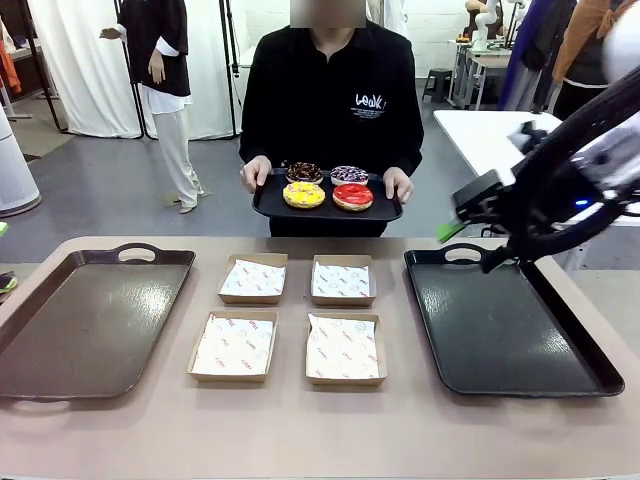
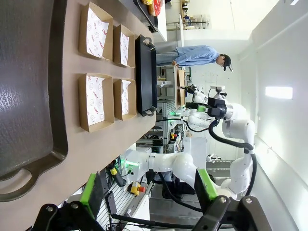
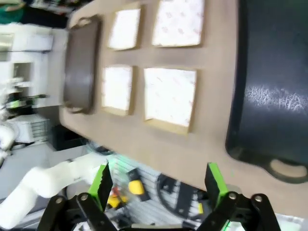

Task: Individually package the donuts and arrange them on the tray.
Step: Pick up one Paper togo box.

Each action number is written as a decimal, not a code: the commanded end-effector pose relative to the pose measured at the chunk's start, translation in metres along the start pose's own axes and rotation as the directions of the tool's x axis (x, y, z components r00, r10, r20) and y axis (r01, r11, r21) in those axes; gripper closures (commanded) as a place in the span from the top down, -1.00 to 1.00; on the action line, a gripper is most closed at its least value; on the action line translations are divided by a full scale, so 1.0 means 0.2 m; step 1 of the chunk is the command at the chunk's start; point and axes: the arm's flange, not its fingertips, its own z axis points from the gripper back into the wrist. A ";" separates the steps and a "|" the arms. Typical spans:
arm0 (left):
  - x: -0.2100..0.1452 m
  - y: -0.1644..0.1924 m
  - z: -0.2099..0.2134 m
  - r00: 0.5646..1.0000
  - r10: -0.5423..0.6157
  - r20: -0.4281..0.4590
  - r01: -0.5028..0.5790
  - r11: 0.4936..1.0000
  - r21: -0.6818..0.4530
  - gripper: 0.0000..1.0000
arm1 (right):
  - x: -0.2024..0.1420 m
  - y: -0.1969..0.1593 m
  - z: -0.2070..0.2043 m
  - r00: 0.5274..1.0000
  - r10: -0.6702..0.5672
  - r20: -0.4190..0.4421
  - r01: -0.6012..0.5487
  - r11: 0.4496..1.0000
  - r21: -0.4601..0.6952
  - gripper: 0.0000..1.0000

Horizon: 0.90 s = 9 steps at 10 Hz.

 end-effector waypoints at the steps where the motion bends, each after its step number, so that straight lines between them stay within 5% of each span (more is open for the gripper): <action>1: 0.00 0.00 0.01 1.000 -0.007 0.008 0.007 1.000 -0.019 1.00 | 0.07 0.02 -0.16 0.999 -0.035 -0.023 0.030 0.983 -0.180 1.00; 6: 0.00 0.00 0.01 1.000 -0.007 0.008 0.007 1.000 -0.019 1.00 | -0.06 0.13 -0.45 0.998 0.053 -0.041 -0.064 0.938 -0.342 1.00; 9: 0.00 0.00 0.01 1.000 -0.007 0.008 0.007 1.000 -0.019 1.00 | -0.18 0.06 -0.36 0.995 0.074 -0.064 -0.090 0.954 -0.285 1.00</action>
